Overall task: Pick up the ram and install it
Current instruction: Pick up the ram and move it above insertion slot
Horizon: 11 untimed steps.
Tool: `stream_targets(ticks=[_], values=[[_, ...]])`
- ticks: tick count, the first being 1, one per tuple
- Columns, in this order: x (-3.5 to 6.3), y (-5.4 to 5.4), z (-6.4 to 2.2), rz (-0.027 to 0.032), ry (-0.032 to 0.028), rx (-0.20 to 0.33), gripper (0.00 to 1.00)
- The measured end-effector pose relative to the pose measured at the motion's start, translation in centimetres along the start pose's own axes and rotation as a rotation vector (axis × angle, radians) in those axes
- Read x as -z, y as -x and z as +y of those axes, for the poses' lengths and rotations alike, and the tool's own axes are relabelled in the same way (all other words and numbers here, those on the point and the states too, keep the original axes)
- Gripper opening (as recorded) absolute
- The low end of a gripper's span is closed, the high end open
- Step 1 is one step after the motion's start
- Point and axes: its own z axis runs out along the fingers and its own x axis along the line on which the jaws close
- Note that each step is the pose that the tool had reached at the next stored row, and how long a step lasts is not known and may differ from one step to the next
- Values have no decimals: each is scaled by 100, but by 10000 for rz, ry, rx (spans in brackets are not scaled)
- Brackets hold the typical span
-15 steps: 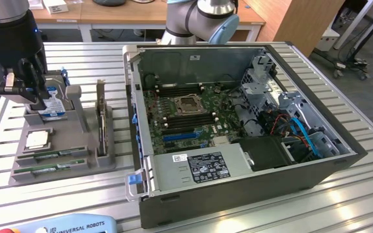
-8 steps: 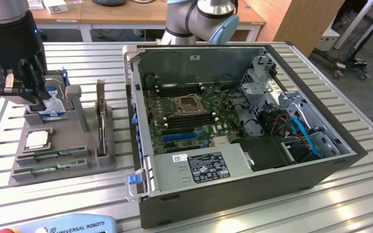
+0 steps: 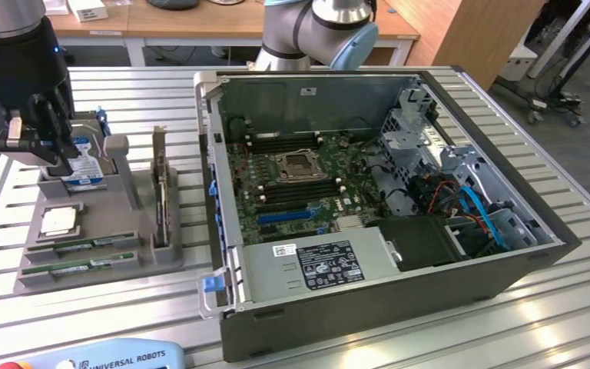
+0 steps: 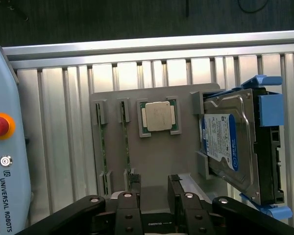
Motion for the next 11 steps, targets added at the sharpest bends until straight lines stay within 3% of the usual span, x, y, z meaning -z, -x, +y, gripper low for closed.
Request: stream_targets(ticks=[11], values=[[1,-15,-2,0,0,0,36]])
